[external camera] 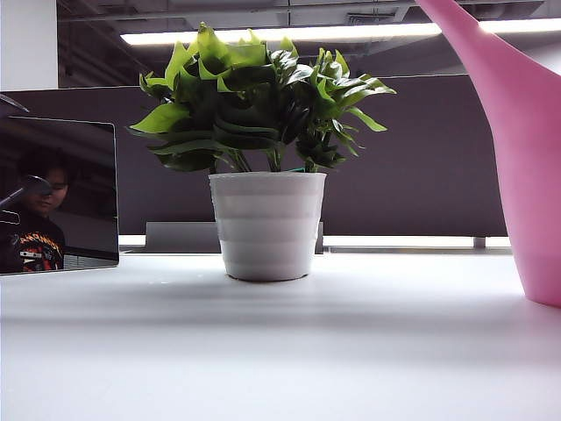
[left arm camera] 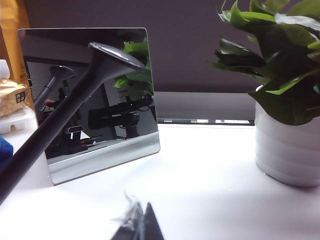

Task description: Pick up the watering can from the table, water the potted plant, and put the can back.

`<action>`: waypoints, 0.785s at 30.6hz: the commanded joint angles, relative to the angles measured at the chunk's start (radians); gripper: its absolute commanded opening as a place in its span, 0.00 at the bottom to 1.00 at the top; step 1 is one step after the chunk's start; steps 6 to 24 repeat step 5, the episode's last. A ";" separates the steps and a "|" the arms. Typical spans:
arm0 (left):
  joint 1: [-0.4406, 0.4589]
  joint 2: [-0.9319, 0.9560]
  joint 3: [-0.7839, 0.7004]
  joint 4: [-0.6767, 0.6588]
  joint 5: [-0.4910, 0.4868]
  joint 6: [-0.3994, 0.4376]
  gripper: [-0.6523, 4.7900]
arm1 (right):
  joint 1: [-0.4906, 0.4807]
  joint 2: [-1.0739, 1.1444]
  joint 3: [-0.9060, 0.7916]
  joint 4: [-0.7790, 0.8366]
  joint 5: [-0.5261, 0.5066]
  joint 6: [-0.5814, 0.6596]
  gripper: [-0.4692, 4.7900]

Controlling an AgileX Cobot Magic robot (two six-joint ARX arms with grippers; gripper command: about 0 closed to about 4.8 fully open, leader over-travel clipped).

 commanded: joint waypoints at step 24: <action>0.001 0.001 0.001 0.013 0.003 0.008 0.11 | 0.000 0.000 -0.002 0.013 -0.001 -0.002 0.09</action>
